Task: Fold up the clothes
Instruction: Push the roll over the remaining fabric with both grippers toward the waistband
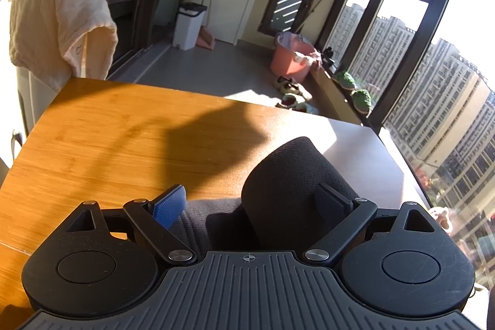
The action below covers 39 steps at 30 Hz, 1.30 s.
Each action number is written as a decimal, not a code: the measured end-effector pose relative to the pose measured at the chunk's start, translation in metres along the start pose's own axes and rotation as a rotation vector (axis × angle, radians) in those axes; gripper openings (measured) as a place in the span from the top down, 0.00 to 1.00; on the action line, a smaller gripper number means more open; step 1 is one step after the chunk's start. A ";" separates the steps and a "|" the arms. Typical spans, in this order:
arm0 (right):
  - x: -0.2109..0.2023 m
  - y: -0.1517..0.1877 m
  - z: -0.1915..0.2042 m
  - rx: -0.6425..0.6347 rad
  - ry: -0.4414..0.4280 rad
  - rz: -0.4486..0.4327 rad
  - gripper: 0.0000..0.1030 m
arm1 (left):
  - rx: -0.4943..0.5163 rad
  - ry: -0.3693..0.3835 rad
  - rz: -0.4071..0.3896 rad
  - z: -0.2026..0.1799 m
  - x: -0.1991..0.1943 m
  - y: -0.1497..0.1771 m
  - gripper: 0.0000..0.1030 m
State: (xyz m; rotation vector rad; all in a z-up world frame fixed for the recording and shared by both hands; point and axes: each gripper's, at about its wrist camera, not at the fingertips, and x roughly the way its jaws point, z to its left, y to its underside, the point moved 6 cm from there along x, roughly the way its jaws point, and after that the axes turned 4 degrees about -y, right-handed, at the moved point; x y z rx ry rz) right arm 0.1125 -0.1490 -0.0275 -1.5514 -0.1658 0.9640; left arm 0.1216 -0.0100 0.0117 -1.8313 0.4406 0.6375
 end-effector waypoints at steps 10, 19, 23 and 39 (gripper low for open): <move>0.000 0.009 0.009 -0.407 0.194 0.013 0.48 | 0.021 0.049 -0.023 -0.030 0.001 -0.013 0.10; 0.014 0.028 0.050 -0.755 0.292 0.025 0.46 | 0.061 0.033 -0.069 -0.042 -0.011 -0.028 0.06; 0.018 0.028 0.051 -0.775 0.287 0.032 0.46 | 0.097 -0.013 -0.055 -0.040 -0.004 -0.023 0.06; -0.004 0.011 0.039 -0.434 -0.091 0.061 0.34 | 0.161 -0.046 -0.079 -0.034 -0.004 -0.011 0.08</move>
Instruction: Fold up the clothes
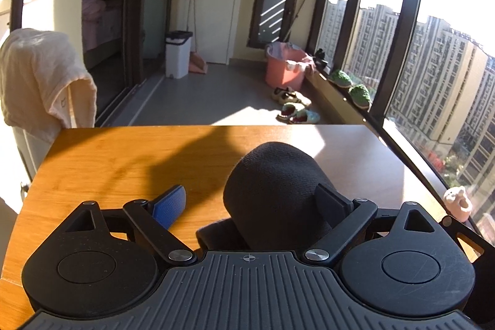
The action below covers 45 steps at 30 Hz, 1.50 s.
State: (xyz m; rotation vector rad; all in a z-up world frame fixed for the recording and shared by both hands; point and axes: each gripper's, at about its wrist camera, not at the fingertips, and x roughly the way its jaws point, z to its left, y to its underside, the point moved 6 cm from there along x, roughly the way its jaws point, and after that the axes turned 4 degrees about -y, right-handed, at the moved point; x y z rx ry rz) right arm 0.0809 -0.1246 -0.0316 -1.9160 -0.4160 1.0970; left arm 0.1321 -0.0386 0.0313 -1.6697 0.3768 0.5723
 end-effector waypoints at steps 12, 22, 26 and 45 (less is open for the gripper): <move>0.036 -0.018 -0.047 0.607 -0.239 -0.058 0.25 | -0.068 0.015 -0.033 0.030 -0.014 0.015 0.06; 0.012 0.001 -0.024 0.631 -0.274 -0.027 0.32 | -0.164 0.016 -0.030 0.065 -0.021 0.032 0.04; -0.001 -0.005 -0.033 0.558 -0.190 -0.036 0.44 | -0.200 0.028 -0.040 0.070 -0.018 0.033 0.04; -0.009 0.019 -0.088 0.274 -0.007 0.024 0.40 | -0.118 0.138 -0.030 -0.018 0.029 0.007 0.03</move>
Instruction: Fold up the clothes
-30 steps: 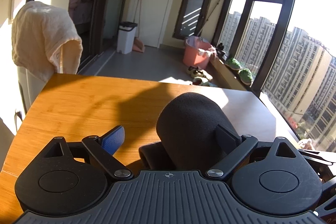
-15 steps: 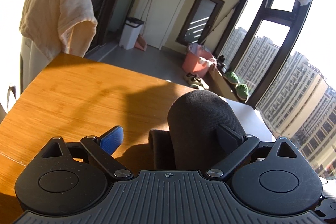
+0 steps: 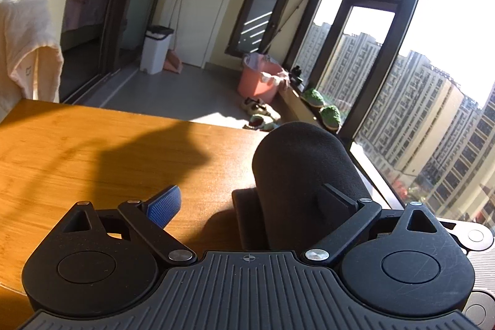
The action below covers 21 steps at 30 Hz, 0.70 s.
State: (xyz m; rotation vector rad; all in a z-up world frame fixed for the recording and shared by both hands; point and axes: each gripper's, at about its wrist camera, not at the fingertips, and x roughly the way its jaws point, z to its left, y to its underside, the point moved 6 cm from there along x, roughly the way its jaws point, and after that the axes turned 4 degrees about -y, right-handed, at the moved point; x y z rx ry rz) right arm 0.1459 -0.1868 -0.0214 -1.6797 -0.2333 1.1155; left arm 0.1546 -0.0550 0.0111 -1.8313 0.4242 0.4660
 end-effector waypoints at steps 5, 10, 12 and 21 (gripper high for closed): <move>-0.042 -0.014 -0.020 -0.008 0.002 -0.091 0.19 | 0.081 -0.027 0.001 -0.011 0.008 0.005 0.01; -0.045 -0.039 -0.066 0.267 0.043 -0.177 0.19 | 0.155 -0.055 -0.037 -0.024 0.006 0.009 0.01; -0.017 -0.039 -0.076 0.356 0.030 -0.130 0.19 | 0.125 -0.044 -0.033 -0.021 0.006 0.011 0.01; 0.050 -0.048 -0.069 0.348 0.007 -0.037 0.11 | 0.078 -0.051 -0.041 0.001 0.003 0.015 0.01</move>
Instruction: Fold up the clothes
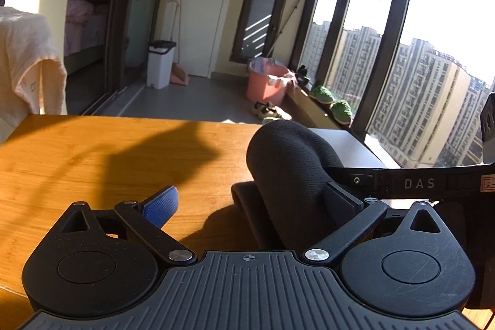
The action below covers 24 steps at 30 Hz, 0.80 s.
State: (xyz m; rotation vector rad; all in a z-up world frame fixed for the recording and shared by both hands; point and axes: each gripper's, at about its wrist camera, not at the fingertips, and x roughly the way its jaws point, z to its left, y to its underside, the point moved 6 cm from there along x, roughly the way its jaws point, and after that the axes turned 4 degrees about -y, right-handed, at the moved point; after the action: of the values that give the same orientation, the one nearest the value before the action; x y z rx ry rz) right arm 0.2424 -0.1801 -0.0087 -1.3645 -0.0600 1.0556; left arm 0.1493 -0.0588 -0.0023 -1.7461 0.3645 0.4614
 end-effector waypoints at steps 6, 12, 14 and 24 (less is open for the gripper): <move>0.025 -0.022 0.017 -0.052 -0.012 0.030 0.11 | -0.037 0.038 0.009 0.010 0.003 0.000 0.00; 0.036 -0.010 0.013 -0.077 0.074 0.080 0.05 | -0.039 0.034 0.008 0.014 0.003 0.000 0.00; 0.020 -0.009 0.011 -0.071 0.065 0.036 0.05 | -0.037 0.039 0.011 0.015 0.002 0.001 0.00; -0.039 0.053 -0.010 0.115 0.046 -0.023 0.00 | -0.018 0.045 -0.003 0.019 0.001 0.001 0.00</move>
State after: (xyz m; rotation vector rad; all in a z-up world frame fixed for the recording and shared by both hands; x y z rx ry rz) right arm 0.1958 -0.2201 -0.0336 -1.2807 0.0187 0.9932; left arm 0.1472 -0.0409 -0.0072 -1.7762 0.3908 0.4247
